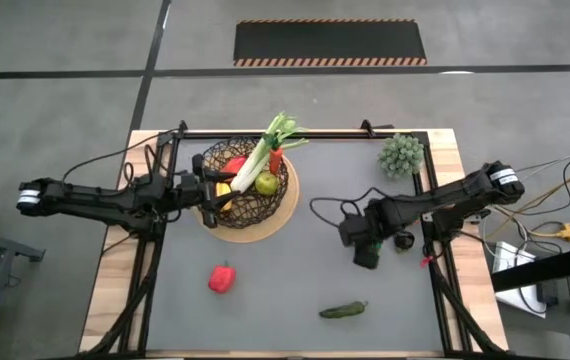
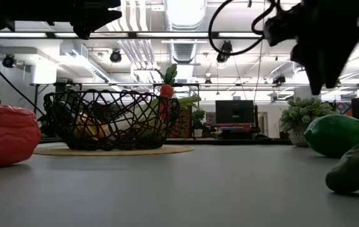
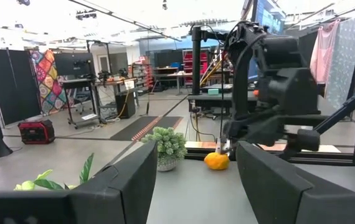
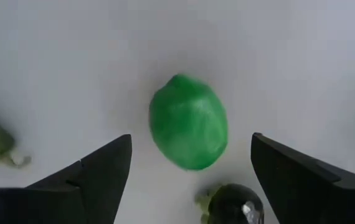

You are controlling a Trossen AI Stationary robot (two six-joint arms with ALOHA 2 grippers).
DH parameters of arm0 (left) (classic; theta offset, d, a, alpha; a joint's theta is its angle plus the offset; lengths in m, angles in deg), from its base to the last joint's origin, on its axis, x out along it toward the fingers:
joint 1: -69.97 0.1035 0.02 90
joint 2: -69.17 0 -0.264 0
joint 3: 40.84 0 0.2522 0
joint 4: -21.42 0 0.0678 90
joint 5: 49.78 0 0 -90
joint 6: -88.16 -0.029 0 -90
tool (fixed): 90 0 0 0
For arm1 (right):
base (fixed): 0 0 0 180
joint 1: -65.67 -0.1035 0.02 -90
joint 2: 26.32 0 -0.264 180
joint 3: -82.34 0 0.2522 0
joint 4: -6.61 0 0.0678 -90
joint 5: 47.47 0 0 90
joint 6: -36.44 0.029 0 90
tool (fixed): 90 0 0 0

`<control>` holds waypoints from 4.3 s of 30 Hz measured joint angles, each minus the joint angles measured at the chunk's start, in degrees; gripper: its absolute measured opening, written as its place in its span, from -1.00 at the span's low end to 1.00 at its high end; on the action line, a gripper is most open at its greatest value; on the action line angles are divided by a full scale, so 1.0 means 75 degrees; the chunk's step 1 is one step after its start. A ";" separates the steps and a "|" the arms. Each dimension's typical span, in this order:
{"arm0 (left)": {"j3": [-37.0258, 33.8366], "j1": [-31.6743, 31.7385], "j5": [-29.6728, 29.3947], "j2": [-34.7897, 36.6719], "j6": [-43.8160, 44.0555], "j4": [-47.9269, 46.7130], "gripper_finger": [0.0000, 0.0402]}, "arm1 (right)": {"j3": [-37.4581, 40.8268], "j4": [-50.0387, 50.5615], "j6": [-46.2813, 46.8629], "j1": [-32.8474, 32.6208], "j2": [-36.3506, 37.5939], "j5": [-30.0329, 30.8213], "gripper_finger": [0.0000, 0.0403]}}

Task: Build produce basket
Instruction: Put the green lime into the black wire basket

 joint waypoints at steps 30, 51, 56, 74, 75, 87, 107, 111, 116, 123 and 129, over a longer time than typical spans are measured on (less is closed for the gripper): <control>0.0000 0.0001 -0.0002 -0.0023 -0.0009 0.0015 0.00 | 0.1837 -0.1479 -0.0393 -0.0768 -0.0051 0.0717 0.47; 0.0000 0.0000 -0.0002 -0.0023 0.0029 0.0014 0.00 | 0.1853 -0.1701 0.0003 -0.0774 0.0094 0.0759 -0.01; 0.0000 0.0001 -0.0002 -0.0023 0.0050 0.0046 0.00 | 0.1855 -0.2374 0.0347 -0.0850 0.0600 0.1601 -0.01; 0.0000 -0.0047 0.1137 -0.0189 0.1268 0.0359 0.00 | 0.4923 -1.4346 -0.3895 -0.1121 0.1118 0.4668 -0.01; 0.0000 -0.0083 0.1153 -0.0273 0.1270 0.0472 0.00 | 0.5140 -1.5227 -0.4065 -0.1107 0.0953 0.4647 -0.01; 0.0014 -0.0358 0.1186 -0.2056 0.1255 0.2872 0.00 | 0.5525 -2.0180 -0.4389 -0.1016 -0.1613 0.4625 -0.01; 0.0913 -0.1142 0.1240 -0.4290 0.0842 0.3587 0.40 | 0.4492 -2.0579 -0.4745 -0.0697 -0.2686 0.4633 -0.01; 0.1115 -0.1142 0.1239 -0.4656 0.0781 0.3623 0.62 | 0.4492 -2.0573 -0.4665 -0.0670 -0.2686 0.4634 -0.01; 0.1468 -0.1136 0.1157 -0.5217 0.0765 0.3620 0.67 | 0.4492 -2.0573 -0.4663 -0.0666 -0.2686 0.4632 -0.01; 0.1898 -0.1127 0.0764 -0.5926 0.0577 0.3643 0.67 | 0.4492 -2.0416 -0.4662 -0.0666 -0.2686 0.4615 -0.01; 0.2222 -0.1128 0.0739 -0.6432 0.0563 0.3647 0.67 | 0.4494 -2.0372 -0.4581 -0.0666 -0.2686 0.4618 -0.01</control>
